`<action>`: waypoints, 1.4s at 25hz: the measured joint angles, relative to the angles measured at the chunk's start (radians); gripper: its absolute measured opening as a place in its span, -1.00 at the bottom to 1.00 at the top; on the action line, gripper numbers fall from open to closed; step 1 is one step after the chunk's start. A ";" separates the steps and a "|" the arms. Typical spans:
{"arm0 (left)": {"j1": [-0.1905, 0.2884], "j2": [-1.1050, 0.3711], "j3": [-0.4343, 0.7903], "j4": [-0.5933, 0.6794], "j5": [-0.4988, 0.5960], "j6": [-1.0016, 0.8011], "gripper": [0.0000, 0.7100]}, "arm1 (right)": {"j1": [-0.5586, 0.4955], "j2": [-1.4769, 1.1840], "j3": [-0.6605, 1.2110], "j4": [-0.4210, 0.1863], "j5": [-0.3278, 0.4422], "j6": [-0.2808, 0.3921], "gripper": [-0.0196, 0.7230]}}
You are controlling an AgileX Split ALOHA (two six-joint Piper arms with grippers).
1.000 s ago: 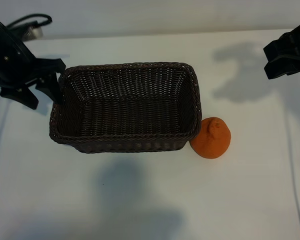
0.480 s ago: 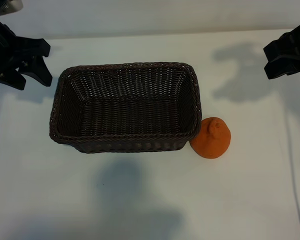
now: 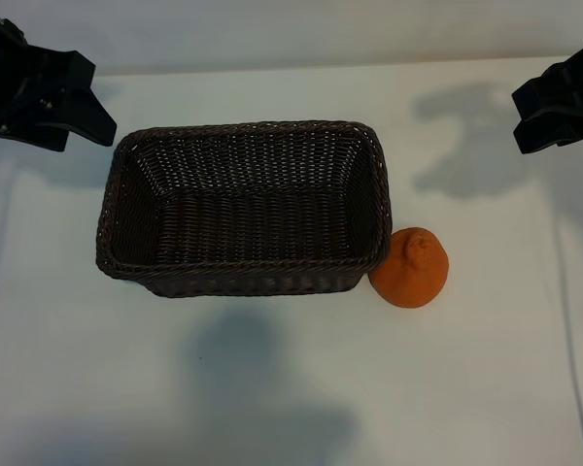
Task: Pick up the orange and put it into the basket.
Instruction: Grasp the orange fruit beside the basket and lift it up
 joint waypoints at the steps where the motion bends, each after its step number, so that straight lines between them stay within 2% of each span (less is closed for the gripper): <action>1: 0.000 -0.004 0.000 0.000 0.000 0.001 0.63 | 0.000 0.000 0.000 0.000 0.000 0.000 0.03; 9: 0.000 -0.075 0.001 0.009 0.000 0.003 0.63 | 0.000 0.000 0.000 0.000 0.000 0.000 0.03; 17: 0.000 -0.085 0.120 -0.031 0.000 0.019 0.63 | 0.000 0.000 0.000 0.000 0.000 0.000 0.03; 22: 0.000 -0.085 0.136 -0.114 0.000 0.056 0.63 | 0.000 0.000 0.000 0.000 0.000 0.000 0.03; 35: -0.001 -0.085 0.138 -0.114 0.000 0.064 0.63 | 0.000 0.000 0.000 0.000 0.002 0.000 0.03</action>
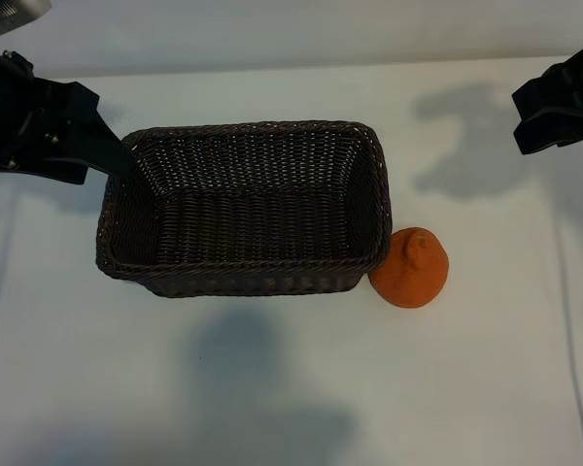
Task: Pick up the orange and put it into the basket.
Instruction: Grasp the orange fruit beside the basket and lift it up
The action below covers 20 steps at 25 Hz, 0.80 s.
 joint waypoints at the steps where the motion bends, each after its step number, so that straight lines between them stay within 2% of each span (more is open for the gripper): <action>1: 0.000 0.000 0.000 0.000 0.000 0.006 0.63 | 0.000 0.000 0.000 0.000 0.000 0.000 0.03; 9: 0.000 0.000 0.000 -0.001 0.000 0.041 0.63 | 0.000 0.000 0.000 -0.002 -0.006 -0.005 -0.01; 13: 0.000 0.000 0.000 -0.001 0.000 0.063 0.63 | 0.000 0.000 0.000 -0.031 -0.014 -0.016 0.01; 17: 0.000 0.000 0.000 -0.001 -0.001 0.074 0.63 | 0.000 0.037 0.000 -0.073 -0.009 -0.019 0.17; 20: 0.000 0.000 0.000 -0.001 -0.001 0.074 0.63 | 0.000 0.091 0.000 -0.082 -0.002 -0.021 0.29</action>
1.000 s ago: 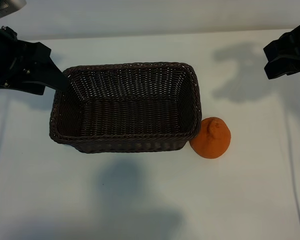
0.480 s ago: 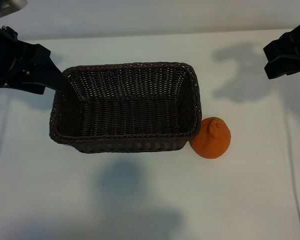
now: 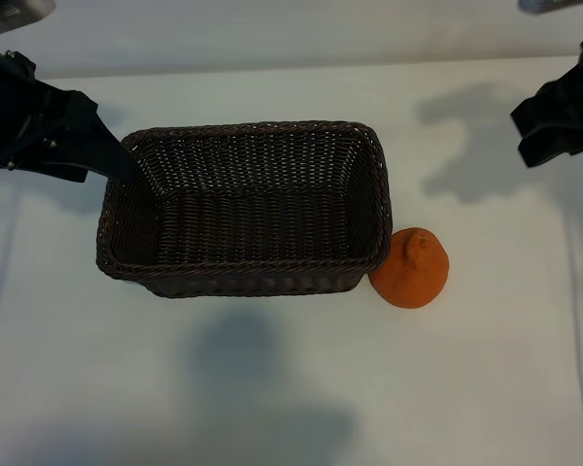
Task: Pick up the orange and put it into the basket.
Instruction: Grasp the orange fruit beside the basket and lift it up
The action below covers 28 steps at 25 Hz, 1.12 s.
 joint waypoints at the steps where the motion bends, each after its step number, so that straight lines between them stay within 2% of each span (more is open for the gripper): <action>1: 0.000 0.000 0.000 0.000 0.000 0.000 0.63 | 0.000 0.020 0.000 0.001 0.001 0.000 0.31; 7: 0.000 0.000 0.000 0.000 0.000 0.000 0.63 | 0.000 0.112 0.000 0.018 0.030 -0.014 0.34; 13: 0.000 0.000 0.000 0.000 -0.001 0.000 0.63 | 0.000 0.153 0.000 0.124 0.041 -0.075 0.35; 18: 0.000 0.000 0.000 -0.001 -0.002 0.000 0.63 | 0.000 0.174 0.005 0.182 0.040 -0.107 0.35; 23: 0.000 0.000 0.000 -0.018 -0.002 0.000 0.63 | 0.004 0.175 0.086 0.202 -0.008 -0.137 0.35; 28: 0.000 0.000 0.000 -0.023 -0.003 0.001 0.63 | 0.031 0.182 0.120 0.205 -0.057 -0.138 0.36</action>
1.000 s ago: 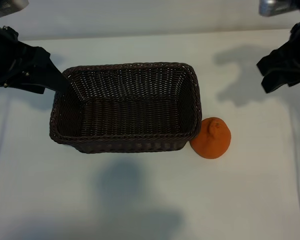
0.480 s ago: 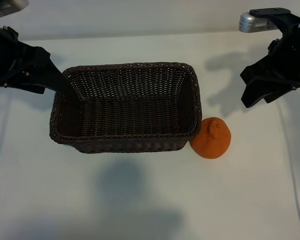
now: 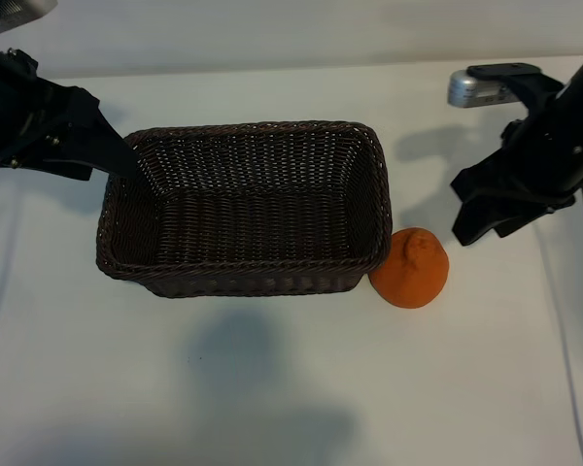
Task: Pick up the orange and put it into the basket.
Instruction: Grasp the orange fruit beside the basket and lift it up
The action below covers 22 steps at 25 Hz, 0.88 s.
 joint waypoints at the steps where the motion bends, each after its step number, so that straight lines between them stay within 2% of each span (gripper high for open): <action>1: 0.000 0.000 0.000 0.000 0.000 0.001 0.63 | 0.010 0.001 0.000 0.001 -0.008 0.000 0.35; 8: 0.000 0.000 0.000 -0.001 0.000 0.021 0.64 | 0.093 0.001 0.001 0.003 -0.082 -0.005 0.35; 16: 0.000 0.000 0.000 -0.001 0.000 0.021 0.64 | 0.095 0.001 0.001 0.001 -0.094 -0.022 0.35; 22: 0.000 0.000 0.000 -0.003 0.000 0.021 0.64 | 0.095 0.001 0.001 0.000 -0.140 -0.047 0.36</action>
